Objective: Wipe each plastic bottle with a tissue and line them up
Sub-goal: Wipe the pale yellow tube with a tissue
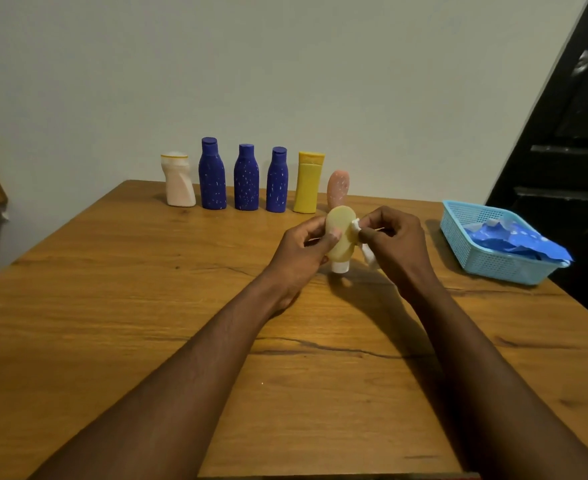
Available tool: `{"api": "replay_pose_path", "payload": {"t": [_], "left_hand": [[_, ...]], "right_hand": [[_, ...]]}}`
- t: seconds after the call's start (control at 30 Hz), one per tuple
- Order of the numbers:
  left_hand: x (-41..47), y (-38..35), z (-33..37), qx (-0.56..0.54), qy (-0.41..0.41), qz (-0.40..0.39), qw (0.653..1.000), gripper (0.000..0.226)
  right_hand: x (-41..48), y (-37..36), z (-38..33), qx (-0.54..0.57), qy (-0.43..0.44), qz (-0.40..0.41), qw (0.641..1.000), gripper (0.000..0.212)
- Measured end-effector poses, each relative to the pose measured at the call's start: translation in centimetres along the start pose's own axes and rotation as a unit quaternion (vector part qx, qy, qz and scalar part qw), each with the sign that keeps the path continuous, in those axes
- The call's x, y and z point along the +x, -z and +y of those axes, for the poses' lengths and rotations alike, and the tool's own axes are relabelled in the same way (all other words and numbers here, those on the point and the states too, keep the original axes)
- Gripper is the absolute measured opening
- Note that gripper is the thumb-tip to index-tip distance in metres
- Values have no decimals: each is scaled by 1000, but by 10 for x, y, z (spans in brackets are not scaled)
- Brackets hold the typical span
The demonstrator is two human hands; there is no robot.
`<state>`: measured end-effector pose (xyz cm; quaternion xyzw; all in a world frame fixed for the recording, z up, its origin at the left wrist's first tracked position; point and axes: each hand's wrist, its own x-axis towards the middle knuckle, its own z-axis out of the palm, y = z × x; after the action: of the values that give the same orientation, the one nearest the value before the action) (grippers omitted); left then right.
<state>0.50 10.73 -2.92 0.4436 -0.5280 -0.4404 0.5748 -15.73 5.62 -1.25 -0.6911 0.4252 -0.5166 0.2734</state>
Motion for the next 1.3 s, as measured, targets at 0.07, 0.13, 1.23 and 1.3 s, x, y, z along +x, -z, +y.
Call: {"api": "replay_pose_path", "payload": {"t": [0.07,0.13,1.23,1.3], "left_hand": [[0,-3,-1,19,-13,-6,1000,36],[1,-7,0,36,-19,-14,999,36],[35,-65,-8,91,3,-12,996,41],[34,-63,-6,88,10,-9,996,43]], "right_hand": [[2,6,2,4,-5,7,1000,10],[4,12,4,12,-18,18,1000,11],[19,46,34,20,-127,106,986,20],[20,47,33,19,-121,114,986,19]]}}
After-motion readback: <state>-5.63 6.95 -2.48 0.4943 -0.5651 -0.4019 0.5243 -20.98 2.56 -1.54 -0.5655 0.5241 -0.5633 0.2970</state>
